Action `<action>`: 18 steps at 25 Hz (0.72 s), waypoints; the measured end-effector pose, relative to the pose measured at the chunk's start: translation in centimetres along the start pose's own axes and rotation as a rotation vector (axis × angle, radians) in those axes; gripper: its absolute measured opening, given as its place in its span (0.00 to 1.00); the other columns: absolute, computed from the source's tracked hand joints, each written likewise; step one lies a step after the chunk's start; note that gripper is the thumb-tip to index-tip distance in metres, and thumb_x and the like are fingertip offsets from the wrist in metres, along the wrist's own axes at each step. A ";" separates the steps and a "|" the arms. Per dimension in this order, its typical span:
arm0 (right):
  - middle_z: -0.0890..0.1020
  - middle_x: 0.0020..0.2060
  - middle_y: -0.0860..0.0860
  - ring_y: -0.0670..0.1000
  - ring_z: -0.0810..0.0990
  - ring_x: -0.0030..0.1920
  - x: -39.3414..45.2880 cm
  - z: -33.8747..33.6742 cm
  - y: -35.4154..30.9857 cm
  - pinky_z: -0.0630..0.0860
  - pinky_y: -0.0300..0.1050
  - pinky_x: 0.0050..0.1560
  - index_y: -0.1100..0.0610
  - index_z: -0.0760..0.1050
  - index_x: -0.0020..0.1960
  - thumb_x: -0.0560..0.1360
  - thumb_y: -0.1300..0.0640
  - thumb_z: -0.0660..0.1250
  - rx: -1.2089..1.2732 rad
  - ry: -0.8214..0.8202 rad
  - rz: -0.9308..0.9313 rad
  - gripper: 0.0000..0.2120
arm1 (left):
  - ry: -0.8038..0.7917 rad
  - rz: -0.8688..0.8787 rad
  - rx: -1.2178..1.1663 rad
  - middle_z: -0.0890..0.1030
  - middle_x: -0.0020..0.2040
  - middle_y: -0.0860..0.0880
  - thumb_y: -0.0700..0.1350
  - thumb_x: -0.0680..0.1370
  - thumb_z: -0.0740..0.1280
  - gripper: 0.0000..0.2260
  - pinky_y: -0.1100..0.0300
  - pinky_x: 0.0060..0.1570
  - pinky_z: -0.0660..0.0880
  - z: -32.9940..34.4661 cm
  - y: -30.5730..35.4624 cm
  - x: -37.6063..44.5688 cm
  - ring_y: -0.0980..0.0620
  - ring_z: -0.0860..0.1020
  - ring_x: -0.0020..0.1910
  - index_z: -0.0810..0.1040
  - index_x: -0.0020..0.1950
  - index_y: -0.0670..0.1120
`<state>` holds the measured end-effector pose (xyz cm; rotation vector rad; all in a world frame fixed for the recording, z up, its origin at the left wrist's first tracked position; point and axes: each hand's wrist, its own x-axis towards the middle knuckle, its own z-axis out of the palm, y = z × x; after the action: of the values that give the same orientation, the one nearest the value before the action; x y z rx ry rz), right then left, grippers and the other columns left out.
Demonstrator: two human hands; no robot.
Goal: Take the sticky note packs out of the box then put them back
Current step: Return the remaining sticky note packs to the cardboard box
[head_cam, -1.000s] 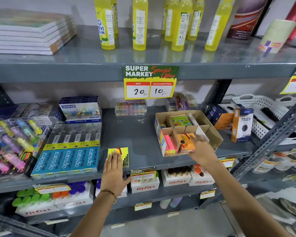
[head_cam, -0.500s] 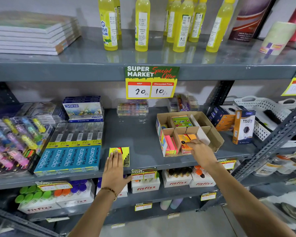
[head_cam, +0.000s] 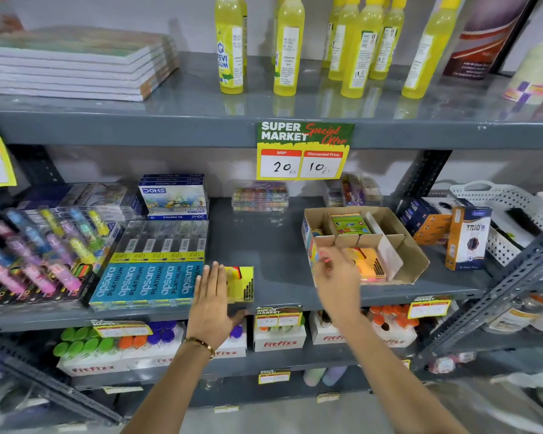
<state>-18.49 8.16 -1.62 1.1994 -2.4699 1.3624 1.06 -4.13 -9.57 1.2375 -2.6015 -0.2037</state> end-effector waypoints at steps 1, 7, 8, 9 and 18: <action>0.82 0.49 0.56 0.52 0.81 0.46 -1.0 1.8 -1.7 0.80 0.42 0.46 0.58 0.78 0.55 0.75 0.62 0.66 0.013 -0.093 0.034 0.09 | 0.020 -0.009 0.030 0.37 0.72 0.45 0.66 0.71 0.61 0.47 0.51 0.70 0.36 -0.5 -1.0 -0.4 0.45 0.34 0.71 0.32 0.70 0.44; 0.70 0.65 0.61 0.61 0.68 0.65 -4.7 11.4 -7.8 0.67 0.53 0.67 0.62 0.62 0.72 0.75 0.37 0.60 -0.343 -0.569 0.193 0.35 | -0.068 -0.100 0.123 0.35 0.73 0.42 0.66 0.72 0.60 0.48 0.50 0.69 0.33 -2.0 -6.7 -2.2 0.42 0.32 0.71 0.29 0.67 0.40; 0.70 0.66 0.62 0.61 0.68 0.65 -5.0 12.2 -8.2 0.67 0.53 0.67 0.62 0.61 0.72 0.74 0.35 0.60 -0.394 -0.571 0.203 0.38 | -0.086 -0.103 0.136 0.37 0.74 0.41 0.64 0.73 0.61 0.48 0.50 0.70 0.34 -1.9 -7.1 -2.2 0.41 0.34 0.72 0.29 0.67 0.40; 0.70 0.66 0.62 0.61 0.68 0.65 -5.3 13.0 -8.4 0.67 0.53 0.67 0.62 0.61 0.71 0.73 0.33 0.60 -0.425 -0.566 0.212 0.40 | -0.097 -0.099 0.157 0.39 0.75 0.40 0.61 0.74 0.62 0.47 0.49 0.71 0.35 -1.7 -7.3 -2.3 0.41 0.36 0.73 0.29 0.67 0.40; 0.72 0.64 0.60 0.60 0.69 0.63 -6.2 14.9 -8.1 0.69 0.51 0.65 0.61 0.63 0.69 0.70 0.37 0.66 -0.475 -0.446 0.217 0.38 | -0.091 -0.052 0.183 0.43 0.76 0.39 0.59 0.76 0.62 0.44 0.48 0.72 0.38 -1.4 -7.6 -2.2 0.40 0.39 0.74 0.32 0.70 0.39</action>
<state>-4.57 -1.71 -7.58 1.2422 -3.0541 0.4991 8.45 -7.20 -10.42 1.3879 -2.7180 -0.0326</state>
